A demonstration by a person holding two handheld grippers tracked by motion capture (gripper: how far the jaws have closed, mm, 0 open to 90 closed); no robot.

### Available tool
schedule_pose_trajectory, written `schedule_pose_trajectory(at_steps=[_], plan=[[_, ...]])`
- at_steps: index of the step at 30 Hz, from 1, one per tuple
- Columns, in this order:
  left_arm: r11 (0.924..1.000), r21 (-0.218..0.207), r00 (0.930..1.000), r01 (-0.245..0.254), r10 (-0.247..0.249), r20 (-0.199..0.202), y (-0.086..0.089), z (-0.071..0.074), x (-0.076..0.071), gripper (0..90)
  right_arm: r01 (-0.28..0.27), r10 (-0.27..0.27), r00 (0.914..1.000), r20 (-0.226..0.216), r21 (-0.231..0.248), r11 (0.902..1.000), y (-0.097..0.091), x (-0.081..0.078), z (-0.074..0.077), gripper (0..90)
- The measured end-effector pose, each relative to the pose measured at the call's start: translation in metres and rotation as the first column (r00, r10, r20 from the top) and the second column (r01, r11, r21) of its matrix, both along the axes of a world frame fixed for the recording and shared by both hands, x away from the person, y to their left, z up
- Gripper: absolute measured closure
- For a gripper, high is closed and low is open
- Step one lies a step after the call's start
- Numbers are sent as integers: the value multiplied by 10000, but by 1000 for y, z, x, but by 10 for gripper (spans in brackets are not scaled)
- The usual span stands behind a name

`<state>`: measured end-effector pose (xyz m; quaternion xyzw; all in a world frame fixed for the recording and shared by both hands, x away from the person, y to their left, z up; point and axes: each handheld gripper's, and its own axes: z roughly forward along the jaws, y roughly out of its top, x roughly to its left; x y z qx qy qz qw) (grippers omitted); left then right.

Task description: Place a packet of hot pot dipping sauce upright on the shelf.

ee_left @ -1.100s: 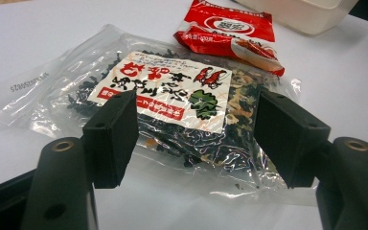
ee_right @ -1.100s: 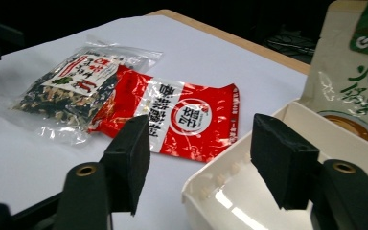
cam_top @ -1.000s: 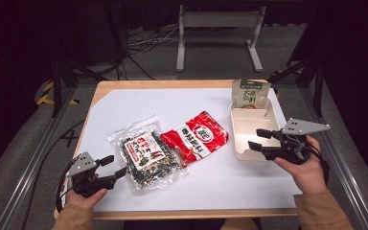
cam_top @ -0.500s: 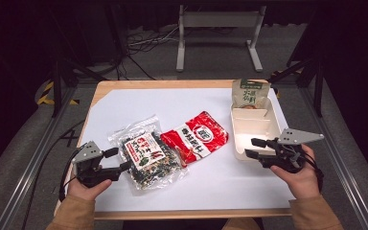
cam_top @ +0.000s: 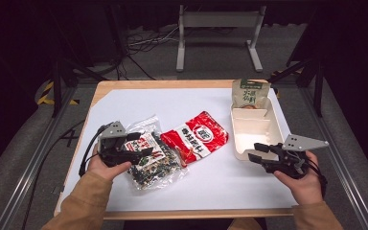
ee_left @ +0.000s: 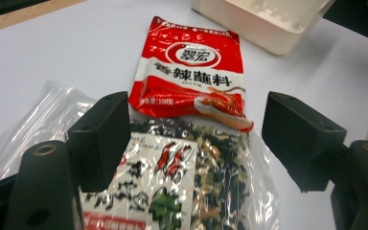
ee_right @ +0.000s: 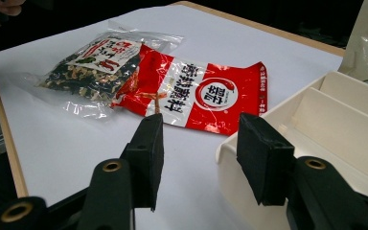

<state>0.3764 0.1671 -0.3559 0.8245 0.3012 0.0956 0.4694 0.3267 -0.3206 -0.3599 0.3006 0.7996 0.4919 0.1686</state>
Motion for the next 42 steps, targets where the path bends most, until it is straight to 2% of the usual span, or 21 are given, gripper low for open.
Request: schedule_pose_trajectory(at_steps=[2,6,9,11,16,22,25,26,33,35,37,40,42], plan=[[9999,92,10000,50,-50,34,-4,0,4,257,51,-51,10000,-8,-14,10000,-1,-2,-1,524],[9997,228,9997,110,-105,-221,-16,2,18,265,137,-137,9999,-18,-14,9999,-4,-5,-3,523],[9999,66,9990,110,-107,-425,-22,3,26,270,265,-265,9996,-35,-65,9996,-7,-7,-3,523],[9999,86,9992,83,-79,-386,-26,3,31,270,299,-299,9995,-38,-63,9995,-8,-8,-4,523],[10000,30,9981,-59,61,-613,-34,0,43,290,421,-422,9991,-95,-116,9990,-9,-10,-6,522],[9997,-112,9966,-204,195,-801,-37,-2,54,280,452,-456,9988,-163,-242,9987,-7,-10,-10,521],[9997,23,9976,-230,231,-650,-40,-4,60,278,421,-425,9990,-163,-275,9987,-6,-10,-11,518],[9995,195,9981,-264,275,-545,-41,-6,61,291,418,-423,9989,-181,-260,9988,-6,-10,-12,517],[9988,210,9975,-451,462,-537,-47,-12,70,335,364,-367,9992,-143,-250,9990,-3,-10,-14,512],[9979,441,9972,-471,495,-553,-50,-11,73,328,362,-366,9992,-128,-275,9990,-3,-10,-13,512],[9977,460,9977,-505,525,-440,-54,-9,77,318,377,-381,9992,-138,-282,9989,-3,-10,-13,511],[9978,414,9968,-512,536,-591,-58,-8,83,293,403,-408,9991,-140,-336,9986,-3,-10,-14,509],[9965,676,9957,-484,534,-756,-62,-11,89,277,389,-395,9991,-166,-335,9987,-3,-10,-15,506]])
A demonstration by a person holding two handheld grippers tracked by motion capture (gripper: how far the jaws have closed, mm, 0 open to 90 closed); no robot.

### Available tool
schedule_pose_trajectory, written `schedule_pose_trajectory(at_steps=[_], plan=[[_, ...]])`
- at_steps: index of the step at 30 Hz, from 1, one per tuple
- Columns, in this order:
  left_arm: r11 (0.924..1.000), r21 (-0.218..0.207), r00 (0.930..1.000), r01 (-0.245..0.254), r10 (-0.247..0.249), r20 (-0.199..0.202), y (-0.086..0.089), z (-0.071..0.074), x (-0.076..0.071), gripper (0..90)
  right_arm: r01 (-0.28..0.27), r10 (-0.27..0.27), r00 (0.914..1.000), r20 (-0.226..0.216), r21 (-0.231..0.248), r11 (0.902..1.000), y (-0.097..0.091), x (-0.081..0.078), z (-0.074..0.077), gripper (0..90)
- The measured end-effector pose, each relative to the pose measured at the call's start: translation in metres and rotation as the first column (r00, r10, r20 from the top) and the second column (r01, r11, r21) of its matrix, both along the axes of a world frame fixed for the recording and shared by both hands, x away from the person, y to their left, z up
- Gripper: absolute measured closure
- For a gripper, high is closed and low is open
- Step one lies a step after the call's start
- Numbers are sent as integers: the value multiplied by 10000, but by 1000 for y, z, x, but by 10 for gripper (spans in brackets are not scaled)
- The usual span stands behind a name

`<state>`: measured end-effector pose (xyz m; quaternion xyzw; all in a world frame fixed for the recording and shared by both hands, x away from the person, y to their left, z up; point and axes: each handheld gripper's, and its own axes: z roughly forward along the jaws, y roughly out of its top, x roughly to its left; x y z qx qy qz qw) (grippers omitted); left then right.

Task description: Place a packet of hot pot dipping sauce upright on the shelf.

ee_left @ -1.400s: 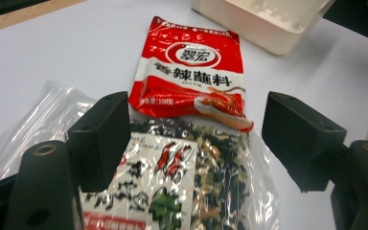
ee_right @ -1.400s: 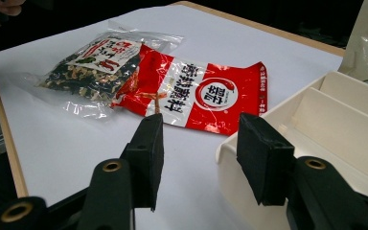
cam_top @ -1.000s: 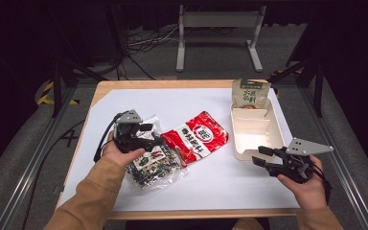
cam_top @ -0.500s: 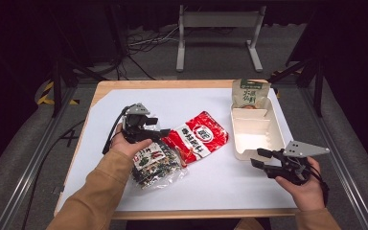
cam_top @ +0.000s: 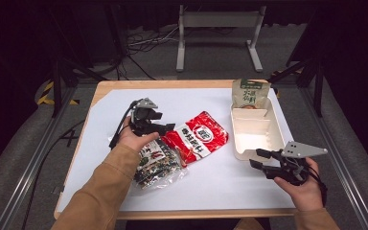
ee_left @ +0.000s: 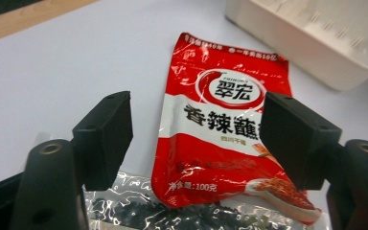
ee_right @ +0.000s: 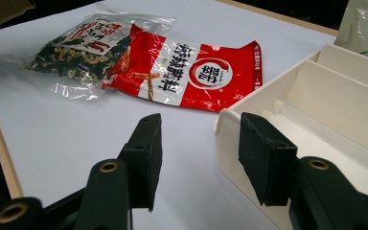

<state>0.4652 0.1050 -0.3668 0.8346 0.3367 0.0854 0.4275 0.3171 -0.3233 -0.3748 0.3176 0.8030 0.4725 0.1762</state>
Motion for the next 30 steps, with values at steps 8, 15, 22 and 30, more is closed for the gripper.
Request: schedule_pose_trajectory(at_steps=[8,15,22,30], plan=[[9989,459,9990,-104,124,-428,-9,-11,14,331,36,-36,10000,10,13,10000,-1,0,0,500],[9989,472,9973,-26,60,-732,-15,-15,22,331,21,-21,10000,16,45,10000,-1,-1,0,493],[9959,896,9908,112,10,-1352,-24,-20,33,310,69,-69,10000,24,54,10000,-2,-4,0,489],[9911,1331,9853,-3,230,-1690,-30,-27,41,285,118,-118,9999,-40,-5,9999,-3,-6,-3,476]])
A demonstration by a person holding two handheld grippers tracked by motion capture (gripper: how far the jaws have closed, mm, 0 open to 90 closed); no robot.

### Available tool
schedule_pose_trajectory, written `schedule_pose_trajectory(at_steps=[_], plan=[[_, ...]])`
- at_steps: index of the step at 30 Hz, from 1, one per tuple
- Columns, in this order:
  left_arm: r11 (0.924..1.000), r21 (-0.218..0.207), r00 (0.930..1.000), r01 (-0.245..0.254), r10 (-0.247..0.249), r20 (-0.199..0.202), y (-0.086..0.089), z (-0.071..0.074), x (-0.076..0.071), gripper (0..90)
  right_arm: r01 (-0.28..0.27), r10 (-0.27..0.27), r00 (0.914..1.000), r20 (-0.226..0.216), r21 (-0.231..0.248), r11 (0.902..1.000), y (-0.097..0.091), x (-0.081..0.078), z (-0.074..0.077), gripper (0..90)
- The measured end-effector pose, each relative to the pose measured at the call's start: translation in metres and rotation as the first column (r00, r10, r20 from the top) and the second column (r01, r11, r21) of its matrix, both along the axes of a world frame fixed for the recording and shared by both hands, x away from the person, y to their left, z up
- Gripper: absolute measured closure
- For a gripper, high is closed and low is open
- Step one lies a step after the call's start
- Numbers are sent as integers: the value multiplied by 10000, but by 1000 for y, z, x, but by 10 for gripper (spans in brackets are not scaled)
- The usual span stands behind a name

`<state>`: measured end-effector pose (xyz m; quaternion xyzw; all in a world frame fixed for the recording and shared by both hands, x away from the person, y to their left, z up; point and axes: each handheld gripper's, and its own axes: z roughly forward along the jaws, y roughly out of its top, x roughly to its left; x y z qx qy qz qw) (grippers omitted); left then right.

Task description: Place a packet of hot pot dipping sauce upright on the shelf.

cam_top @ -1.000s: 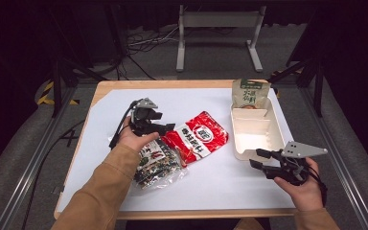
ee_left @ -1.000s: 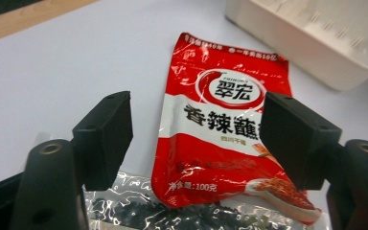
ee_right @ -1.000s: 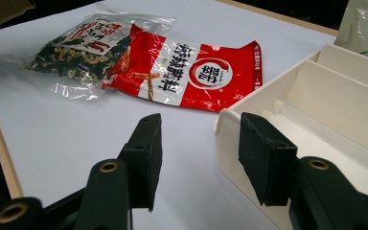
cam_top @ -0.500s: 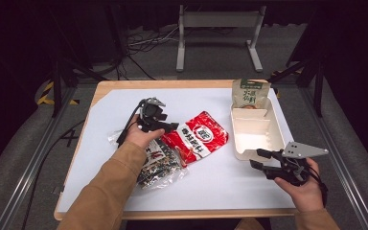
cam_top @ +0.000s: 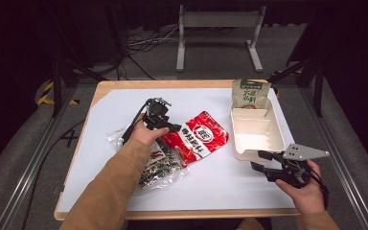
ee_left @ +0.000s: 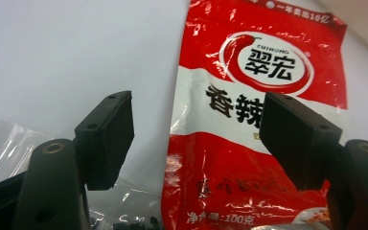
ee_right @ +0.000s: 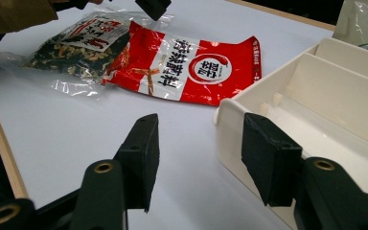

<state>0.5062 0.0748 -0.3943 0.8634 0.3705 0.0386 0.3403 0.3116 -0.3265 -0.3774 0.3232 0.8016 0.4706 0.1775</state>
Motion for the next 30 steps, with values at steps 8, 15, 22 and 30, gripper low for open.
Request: schedule_pose_trajectory(at_steps=[8,15,22,30], plan=[[9997,233,9999,-8,12,-161,-4,-6,5,279,61,-61,10000,-35,-2,10000,-1,-1,-1,473],[9991,404,9977,83,-56,-669,-7,-15,12,264,21,-21,10000,-25,20,10000,0,-1,-1,469],[9992,326,9930,241,-202,-1167,-11,-18,14,308,-17,17,10000,-63,3,10000,0,0,-2,465],[9990,257,9899,378,-340,-1378,-12,-23,16,325,-37,37,10000,-65,-23,10000,1,0,-3,461]])
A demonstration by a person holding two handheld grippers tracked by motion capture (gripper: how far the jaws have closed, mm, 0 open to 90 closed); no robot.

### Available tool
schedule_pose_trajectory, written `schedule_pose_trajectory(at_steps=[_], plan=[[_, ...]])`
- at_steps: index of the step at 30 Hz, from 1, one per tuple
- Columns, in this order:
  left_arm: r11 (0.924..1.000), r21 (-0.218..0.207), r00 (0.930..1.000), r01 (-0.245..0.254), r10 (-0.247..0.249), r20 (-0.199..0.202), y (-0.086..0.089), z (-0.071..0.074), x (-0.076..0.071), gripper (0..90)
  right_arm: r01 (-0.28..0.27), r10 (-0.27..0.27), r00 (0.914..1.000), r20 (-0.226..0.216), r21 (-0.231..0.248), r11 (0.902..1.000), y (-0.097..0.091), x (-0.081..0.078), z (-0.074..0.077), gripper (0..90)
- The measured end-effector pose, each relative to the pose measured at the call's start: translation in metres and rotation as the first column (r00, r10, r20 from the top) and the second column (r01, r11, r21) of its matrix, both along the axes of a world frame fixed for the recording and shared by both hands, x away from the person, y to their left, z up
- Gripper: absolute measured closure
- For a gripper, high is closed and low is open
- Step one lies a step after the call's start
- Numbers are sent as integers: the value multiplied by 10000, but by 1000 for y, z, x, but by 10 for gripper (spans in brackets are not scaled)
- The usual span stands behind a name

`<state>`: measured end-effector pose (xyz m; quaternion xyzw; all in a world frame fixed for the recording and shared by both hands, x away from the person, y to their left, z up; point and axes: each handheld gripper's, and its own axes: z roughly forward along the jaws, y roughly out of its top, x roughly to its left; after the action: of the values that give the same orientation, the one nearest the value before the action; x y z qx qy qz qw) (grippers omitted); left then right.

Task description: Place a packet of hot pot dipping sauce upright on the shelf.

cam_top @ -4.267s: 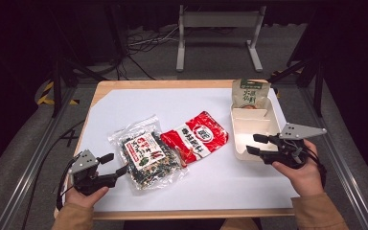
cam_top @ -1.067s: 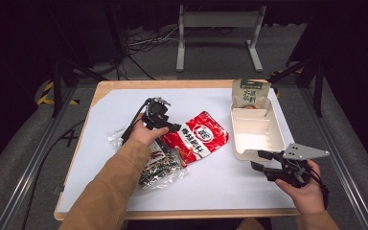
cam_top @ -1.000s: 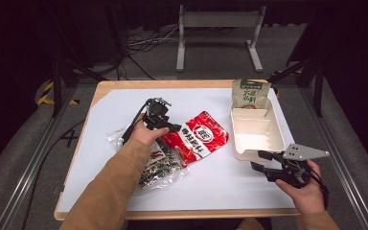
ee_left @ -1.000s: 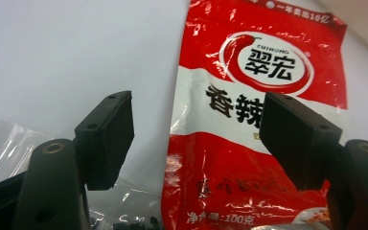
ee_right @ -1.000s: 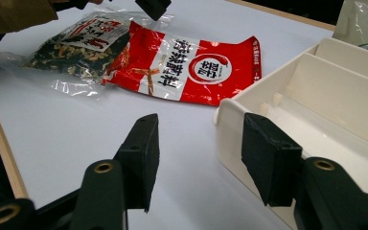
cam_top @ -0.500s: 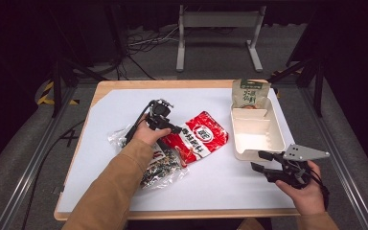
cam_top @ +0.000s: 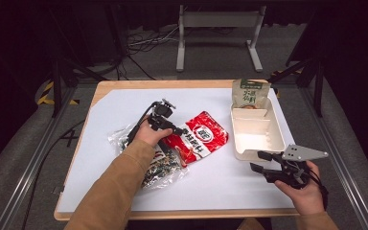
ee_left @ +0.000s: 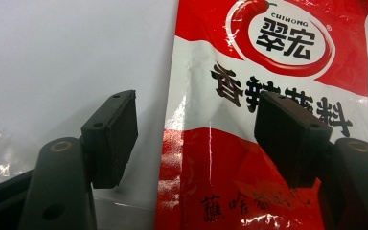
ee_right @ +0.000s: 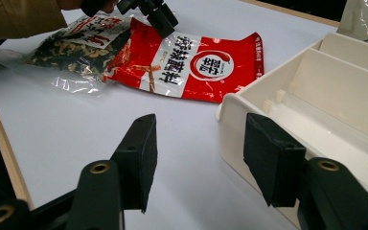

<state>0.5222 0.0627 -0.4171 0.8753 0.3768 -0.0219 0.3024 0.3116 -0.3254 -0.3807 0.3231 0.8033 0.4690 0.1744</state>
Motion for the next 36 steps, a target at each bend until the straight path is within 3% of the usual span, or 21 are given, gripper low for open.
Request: schedule_pose_trajectory(at_steps=[6,10,20,24,29,36], plan=[[10000,-2,9997,-43,43,-241,-2,-3,1,341,-9,9,10000,-25,-17,10000,1,0,-1,459],[9998,-80,9954,-179,171,-944,-3,-6,3,356,-16,16,10000,-40,-30,10000,1,0,-1,459],[10000,-55,9957,-31,25,-926,-6,-6,2,427,-31,31,10000,-71,-26,10000,1,0,-2,455],[9995,-294,9962,90,-115,-863,-4,-8,1,453,-35,35,10000,-59,-23,10000,1,0,-2,452],[9973,-735,9889,76,-184,-1476,-2,-10,1,617,-36,36,10000,-75,-32,10000,1,0,-2,449],[9988,-473,9928,137,-193,-1182,-7,-5,-4,695,-45,44,10000,-70,-30,10000,1,0,-2,448]])
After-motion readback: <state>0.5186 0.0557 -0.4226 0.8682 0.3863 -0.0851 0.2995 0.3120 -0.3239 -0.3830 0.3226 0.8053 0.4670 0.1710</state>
